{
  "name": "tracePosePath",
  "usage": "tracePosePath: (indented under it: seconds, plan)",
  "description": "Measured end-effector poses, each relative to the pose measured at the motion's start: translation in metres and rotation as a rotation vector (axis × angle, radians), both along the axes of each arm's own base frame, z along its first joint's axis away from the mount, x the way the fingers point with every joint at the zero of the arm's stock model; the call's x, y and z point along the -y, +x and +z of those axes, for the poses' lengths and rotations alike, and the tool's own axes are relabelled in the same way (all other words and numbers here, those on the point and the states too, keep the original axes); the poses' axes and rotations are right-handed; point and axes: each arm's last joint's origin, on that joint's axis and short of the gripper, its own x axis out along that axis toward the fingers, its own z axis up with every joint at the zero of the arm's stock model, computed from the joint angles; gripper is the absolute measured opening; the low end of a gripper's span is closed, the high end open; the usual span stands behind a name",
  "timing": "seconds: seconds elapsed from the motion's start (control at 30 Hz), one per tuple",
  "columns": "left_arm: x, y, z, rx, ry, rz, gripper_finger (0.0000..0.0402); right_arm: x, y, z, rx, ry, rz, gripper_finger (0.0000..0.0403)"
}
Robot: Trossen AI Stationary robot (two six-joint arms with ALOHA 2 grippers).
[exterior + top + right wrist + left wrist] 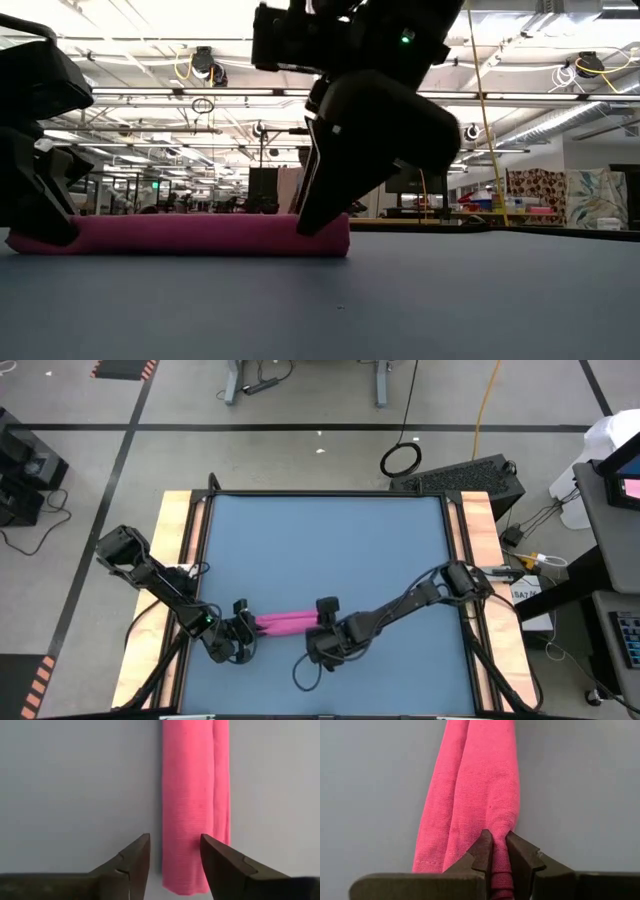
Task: Roll towel
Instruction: Roll the light red towel
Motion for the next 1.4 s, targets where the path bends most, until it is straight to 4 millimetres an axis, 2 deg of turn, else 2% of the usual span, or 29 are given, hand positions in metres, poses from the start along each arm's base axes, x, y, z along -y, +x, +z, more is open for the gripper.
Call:
tracePosePath:
  seconds: [0.27, 0.6, 0.7, 0.8, 1.07, 1.23, 1.4]
  plan:
    - [0.0, 0.0, 0.0, -0.001, 0.001, 0.0, 0.0045, 0.019, 0.007, -0.003, -0.034, 0.077, -0.038, 0.0129]
    - [0.0, 0.0, 0.002, 0.013, 0.0, -0.004, 0.0049, 0.053, 0.018, -0.011, -0.127, 0.29, -0.044, 0.0067]
    - [0.0, 0.0, 0.007, 0.032, 0.0, -0.015, 0.0073, 0.068, 0.021, -0.011, -0.148, 0.374, -0.054, 0.0051]
    - [-0.001, -0.001, 0.013, 0.052, 0.005, -0.031, 0.0114, 0.084, 0.024, -0.011, -0.166, 0.462, -0.06, 0.0041]
    - [-0.001, 0.003, 0.029, 0.191, 0.091, -0.044, 0.0216, 0.126, 0.028, -0.012, -0.205, 0.685, -0.074, 0.0035]
    - [0.003, 0.006, 0.032, 0.239, 0.115, -0.079, 0.0244, 0.148, 0.028, -0.012, -0.219, 0.796, -0.087, 0.0034]
    - [0.004, 0.007, 0.024, 0.234, 0.162, -0.069, 0.0249, 0.16, 0.028, -0.011, -0.219, 0.861, -0.101, 0.0034]
